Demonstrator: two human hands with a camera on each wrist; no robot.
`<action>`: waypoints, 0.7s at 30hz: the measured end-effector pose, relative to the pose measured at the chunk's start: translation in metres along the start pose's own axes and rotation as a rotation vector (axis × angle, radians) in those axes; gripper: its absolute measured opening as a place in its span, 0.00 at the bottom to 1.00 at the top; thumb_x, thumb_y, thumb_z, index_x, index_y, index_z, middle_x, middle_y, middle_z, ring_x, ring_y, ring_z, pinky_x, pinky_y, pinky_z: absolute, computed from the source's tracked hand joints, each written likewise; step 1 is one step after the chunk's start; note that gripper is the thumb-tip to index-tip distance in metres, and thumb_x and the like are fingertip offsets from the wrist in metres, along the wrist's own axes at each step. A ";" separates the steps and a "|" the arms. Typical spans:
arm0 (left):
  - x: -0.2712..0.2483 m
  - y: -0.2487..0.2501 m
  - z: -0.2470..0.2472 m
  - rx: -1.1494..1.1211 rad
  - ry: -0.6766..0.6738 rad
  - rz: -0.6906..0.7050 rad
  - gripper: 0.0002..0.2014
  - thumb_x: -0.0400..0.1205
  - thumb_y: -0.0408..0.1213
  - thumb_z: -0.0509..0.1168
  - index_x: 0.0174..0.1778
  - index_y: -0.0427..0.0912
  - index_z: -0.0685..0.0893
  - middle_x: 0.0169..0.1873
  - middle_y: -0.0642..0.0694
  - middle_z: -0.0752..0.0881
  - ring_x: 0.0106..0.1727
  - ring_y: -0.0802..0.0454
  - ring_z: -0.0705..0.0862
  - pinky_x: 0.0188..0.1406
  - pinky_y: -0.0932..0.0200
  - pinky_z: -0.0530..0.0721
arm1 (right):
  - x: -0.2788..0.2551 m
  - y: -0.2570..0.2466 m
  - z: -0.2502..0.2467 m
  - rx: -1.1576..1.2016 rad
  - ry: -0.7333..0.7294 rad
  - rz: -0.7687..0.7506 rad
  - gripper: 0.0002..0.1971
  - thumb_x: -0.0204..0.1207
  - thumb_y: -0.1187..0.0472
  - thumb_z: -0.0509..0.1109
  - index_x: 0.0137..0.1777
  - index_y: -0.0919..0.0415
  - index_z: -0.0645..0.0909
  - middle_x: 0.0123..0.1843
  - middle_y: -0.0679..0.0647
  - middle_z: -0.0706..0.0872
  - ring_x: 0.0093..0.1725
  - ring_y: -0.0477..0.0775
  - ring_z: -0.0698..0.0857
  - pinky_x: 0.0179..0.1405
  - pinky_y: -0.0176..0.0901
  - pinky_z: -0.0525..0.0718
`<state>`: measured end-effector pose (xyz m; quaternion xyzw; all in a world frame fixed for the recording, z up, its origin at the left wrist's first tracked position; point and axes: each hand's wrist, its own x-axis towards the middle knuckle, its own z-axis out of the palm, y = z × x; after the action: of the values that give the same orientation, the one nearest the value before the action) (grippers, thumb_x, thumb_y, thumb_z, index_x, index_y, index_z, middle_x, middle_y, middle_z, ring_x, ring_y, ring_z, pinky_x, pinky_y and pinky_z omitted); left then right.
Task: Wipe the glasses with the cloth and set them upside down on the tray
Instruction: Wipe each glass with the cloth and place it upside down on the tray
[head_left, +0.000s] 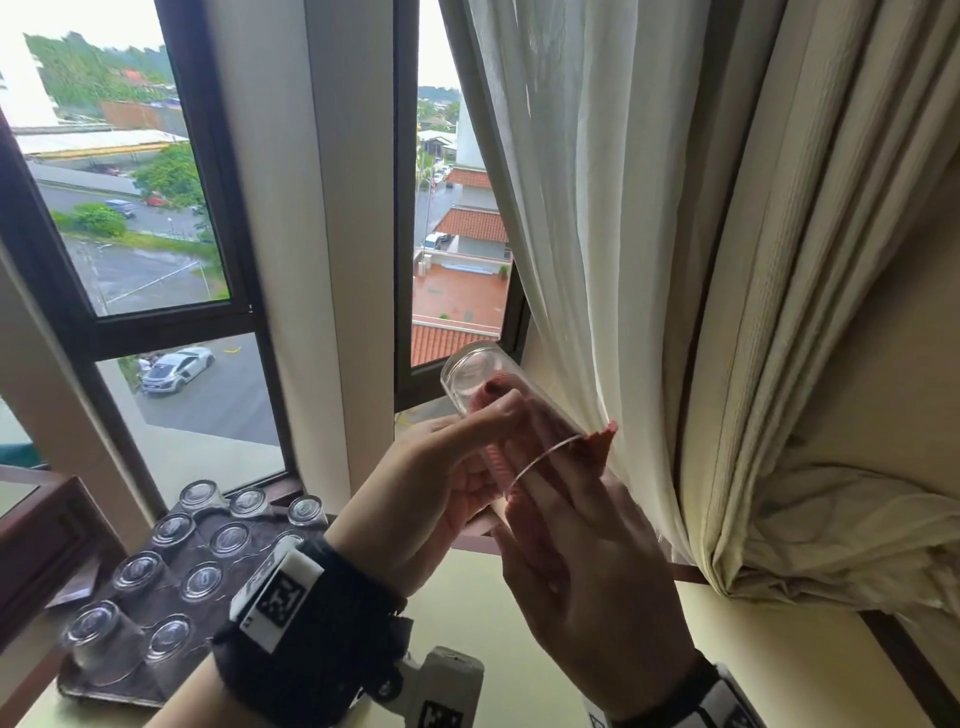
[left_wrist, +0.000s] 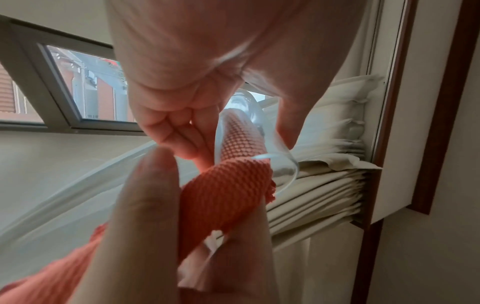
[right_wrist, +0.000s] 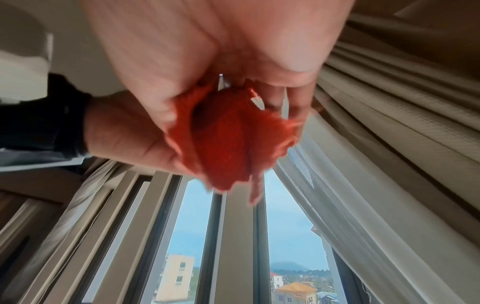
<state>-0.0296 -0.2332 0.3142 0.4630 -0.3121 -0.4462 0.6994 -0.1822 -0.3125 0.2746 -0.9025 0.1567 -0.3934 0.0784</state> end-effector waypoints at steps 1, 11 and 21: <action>0.000 0.000 -0.001 0.036 -0.012 0.019 0.19 0.83 0.49 0.77 0.62 0.38 0.90 0.55 0.37 0.94 0.58 0.42 0.94 0.64 0.54 0.89 | 0.000 0.000 0.001 -0.017 -0.014 0.003 0.24 0.86 0.42 0.61 0.80 0.46 0.77 0.84 0.45 0.71 0.66 0.55 0.86 0.61 0.59 0.89; 0.000 -0.006 -0.009 0.207 -0.303 0.149 0.20 0.76 0.45 0.82 0.58 0.37 0.89 0.52 0.36 0.91 0.55 0.42 0.90 0.60 0.48 0.90 | 0.000 -0.019 -0.003 0.581 -0.123 0.339 0.30 0.71 0.62 0.69 0.74 0.44 0.78 0.45 0.45 0.91 0.38 0.48 0.90 0.45 0.40 0.92; 0.000 -0.006 0.018 0.405 0.056 0.240 0.14 0.76 0.56 0.78 0.42 0.47 0.94 0.37 0.49 0.95 0.41 0.57 0.94 0.41 0.68 0.88 | 0.011 -0.003 0.002 0.102 -0.134 0.162 0.12 0.76 0.63 0.74 0.56 0.47 0.86 0.30 0.46 0.87 0.26 0.47 0.86 0.28 0.39 0.87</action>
<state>-0.0474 -0.2410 0.3152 0.5655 -0.4287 -0.2751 0.6486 -0.1728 -0.3134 0.2817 -0.9060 0.2034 -0.3319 0.1663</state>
